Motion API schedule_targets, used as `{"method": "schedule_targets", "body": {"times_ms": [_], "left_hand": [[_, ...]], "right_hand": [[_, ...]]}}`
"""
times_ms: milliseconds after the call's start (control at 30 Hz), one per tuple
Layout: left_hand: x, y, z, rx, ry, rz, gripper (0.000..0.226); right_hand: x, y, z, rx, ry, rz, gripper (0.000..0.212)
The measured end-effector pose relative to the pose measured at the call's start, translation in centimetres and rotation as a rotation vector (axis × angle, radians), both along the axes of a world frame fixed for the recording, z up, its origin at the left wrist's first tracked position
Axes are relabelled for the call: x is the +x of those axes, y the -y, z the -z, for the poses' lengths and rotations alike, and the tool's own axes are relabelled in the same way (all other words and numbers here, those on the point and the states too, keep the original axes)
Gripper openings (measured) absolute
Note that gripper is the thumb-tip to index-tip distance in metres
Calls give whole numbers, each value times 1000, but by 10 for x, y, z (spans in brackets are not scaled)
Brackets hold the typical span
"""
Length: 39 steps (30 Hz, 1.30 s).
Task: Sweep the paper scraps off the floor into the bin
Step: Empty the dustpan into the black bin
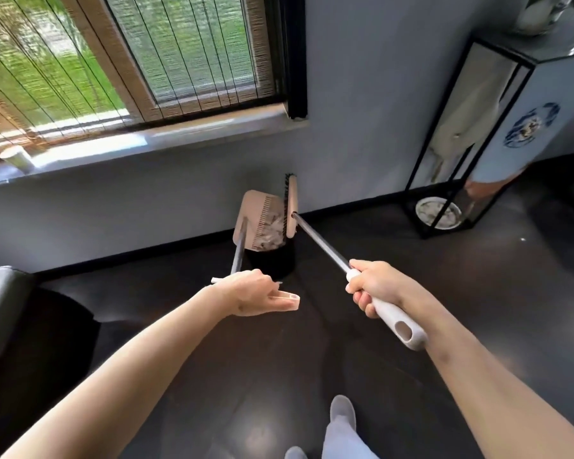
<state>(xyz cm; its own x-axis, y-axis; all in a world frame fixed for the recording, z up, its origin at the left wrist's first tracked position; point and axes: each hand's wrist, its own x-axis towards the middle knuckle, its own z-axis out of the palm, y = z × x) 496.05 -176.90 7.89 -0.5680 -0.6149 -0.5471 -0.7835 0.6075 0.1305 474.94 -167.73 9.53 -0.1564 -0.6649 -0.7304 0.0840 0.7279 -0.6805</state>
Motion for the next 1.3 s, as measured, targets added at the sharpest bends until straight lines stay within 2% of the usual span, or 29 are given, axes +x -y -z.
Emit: {"method": "schedule_targets", "body": {"times_ms": [133, 300, 400, 933, 1300], "left_hand": [[-2, 4, 8, -3, 54, 32, 67], [2, 4, 11, -284, 58, 156, 61], [9, 3, 14, -373, 82, 228, 62], [45, -11, -3, -574, 112, 394, 67], [59, -9, 3, -650, 113, 471, 68]], "right_hand": [[3, -1, 8, -2, 15, 21, 67], [1, -10, 16, -1, 25, 20, 66], [-1, -12, 14, 0, 35, 21, 67], [19, -33, 1, -39, 82, 47, 63], [43, -48, 17, -60, 87, 53, 68]]}}
